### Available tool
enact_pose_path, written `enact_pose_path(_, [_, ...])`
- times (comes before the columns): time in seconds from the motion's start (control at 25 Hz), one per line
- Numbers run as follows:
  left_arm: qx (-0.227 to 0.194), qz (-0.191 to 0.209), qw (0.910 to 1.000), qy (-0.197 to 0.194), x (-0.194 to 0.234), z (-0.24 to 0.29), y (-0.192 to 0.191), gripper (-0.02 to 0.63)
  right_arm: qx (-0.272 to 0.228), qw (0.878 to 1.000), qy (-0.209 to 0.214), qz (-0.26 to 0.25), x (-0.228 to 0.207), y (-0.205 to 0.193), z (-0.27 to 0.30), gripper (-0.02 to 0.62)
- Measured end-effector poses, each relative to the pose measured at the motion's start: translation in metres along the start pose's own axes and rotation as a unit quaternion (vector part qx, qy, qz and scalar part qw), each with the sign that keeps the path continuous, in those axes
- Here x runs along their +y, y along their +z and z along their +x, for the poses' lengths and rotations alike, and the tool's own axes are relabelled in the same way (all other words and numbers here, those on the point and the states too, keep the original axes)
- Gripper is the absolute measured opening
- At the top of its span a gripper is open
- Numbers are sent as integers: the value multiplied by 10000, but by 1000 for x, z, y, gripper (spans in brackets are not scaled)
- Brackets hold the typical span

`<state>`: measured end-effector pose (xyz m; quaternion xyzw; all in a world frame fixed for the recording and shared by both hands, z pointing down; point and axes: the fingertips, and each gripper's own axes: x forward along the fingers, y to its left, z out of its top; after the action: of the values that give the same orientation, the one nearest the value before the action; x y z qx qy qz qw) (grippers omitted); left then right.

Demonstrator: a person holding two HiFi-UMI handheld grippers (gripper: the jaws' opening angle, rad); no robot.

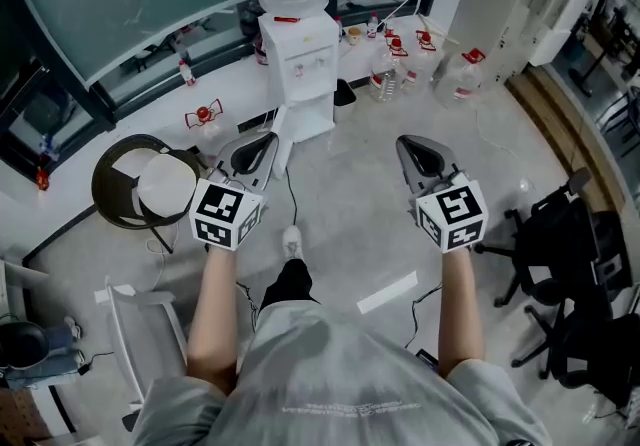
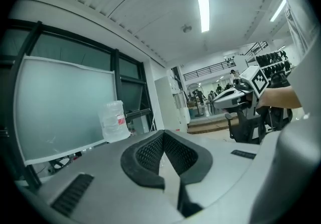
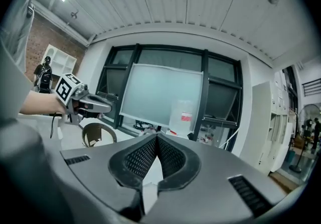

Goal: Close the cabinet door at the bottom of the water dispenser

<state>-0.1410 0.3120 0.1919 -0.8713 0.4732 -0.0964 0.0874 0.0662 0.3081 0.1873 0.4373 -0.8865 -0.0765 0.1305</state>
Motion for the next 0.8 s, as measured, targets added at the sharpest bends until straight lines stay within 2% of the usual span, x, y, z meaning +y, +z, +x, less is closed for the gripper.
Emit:
enact_pose_path(0.12, [-11,-88,9999,70,22,31,-8,18,77,9998,42,-178,-18,-4,27,28])
enact_pose_path(0.32, [-34,-149,9998,103,75,102,-18,18,-55,10000,-47,35,-60,-1,95,28])
enact_pose_path(0.6, [129,-293,9994,145,163,203,-38,17,-409,9984,341,175,-113,18,206,28])
enact_pose_path(0.8, [347,-257,9990,105,219,260,-62,18,-205,9987,466,-93,-141,13,292,28])
